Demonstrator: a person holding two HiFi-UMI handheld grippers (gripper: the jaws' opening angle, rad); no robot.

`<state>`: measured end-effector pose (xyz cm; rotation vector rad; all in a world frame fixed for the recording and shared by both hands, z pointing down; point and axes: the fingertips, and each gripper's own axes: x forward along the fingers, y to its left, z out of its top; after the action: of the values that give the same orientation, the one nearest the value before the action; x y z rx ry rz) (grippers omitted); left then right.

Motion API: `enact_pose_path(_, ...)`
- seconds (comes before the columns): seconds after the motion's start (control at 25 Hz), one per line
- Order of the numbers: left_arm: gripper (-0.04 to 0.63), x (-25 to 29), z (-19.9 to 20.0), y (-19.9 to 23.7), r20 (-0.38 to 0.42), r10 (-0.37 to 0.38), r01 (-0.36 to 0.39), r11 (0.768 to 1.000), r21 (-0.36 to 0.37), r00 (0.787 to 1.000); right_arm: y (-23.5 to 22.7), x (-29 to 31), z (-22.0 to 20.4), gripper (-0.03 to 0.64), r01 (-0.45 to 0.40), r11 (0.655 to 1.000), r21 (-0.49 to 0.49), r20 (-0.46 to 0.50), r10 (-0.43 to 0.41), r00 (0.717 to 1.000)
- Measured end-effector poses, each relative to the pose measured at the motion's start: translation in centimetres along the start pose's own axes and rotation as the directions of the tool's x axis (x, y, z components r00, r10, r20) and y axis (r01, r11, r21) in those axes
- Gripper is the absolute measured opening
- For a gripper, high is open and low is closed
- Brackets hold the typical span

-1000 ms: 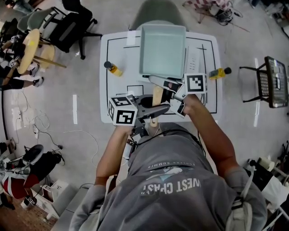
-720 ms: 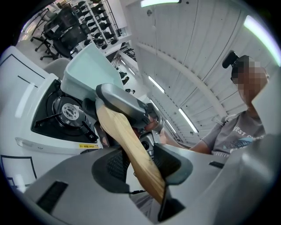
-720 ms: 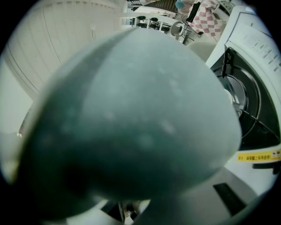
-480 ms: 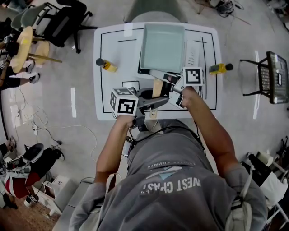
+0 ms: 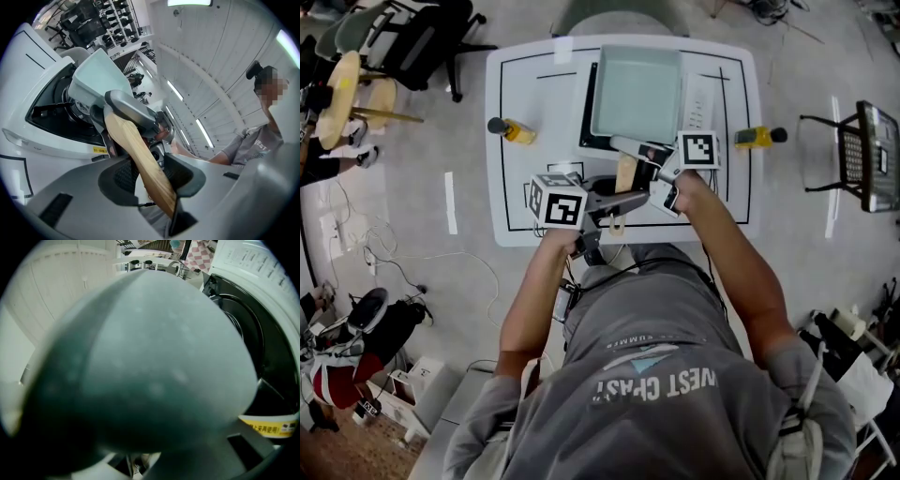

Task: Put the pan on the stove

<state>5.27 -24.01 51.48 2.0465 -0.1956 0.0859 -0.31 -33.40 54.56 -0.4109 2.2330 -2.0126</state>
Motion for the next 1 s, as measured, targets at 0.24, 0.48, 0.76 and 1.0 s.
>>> enact_pose_path(0.24, 0.156, 0.3, -0.1, 1.2, 0.002, 0.005, -0.005, 1.0, -0.021, 1.0, -1.0, 0.3, 0.3, 0.138, -0.022, 0.999, 0.026, 0.004, 0.022, 1.0)
enact_pose_path(0.48, 0.155, 0.5, -0.2, 1.9, 0.004, 0.005, -0.005, 0.999, -0.04, 1.0, -2.1, 0.2, 0.4, 0.138, -0.008, 0.999, 0.039, 0.002, 0.008, 1.0)
enact_pose_path(0.76, 0.155, 0.7, -0.4, 2.6, 0.009, 0.002, -0.002, 0.998, -0.06, 1.0, -3.1, 0.2, 0.5, 0.137, -0.009, 0.997, 0.073, 0.014, 0.008, 1.0)
enact_pose_path(1.0, 0.155, 0.6, -0.3, 3.0, 0.022, -0.009, 0.01, 0.997, -0.073, 1.0, -3.2, 0.3, 0.8, 0.133, -0.038, 0.994, 0.105, 0.036, 0.035, 0.999)
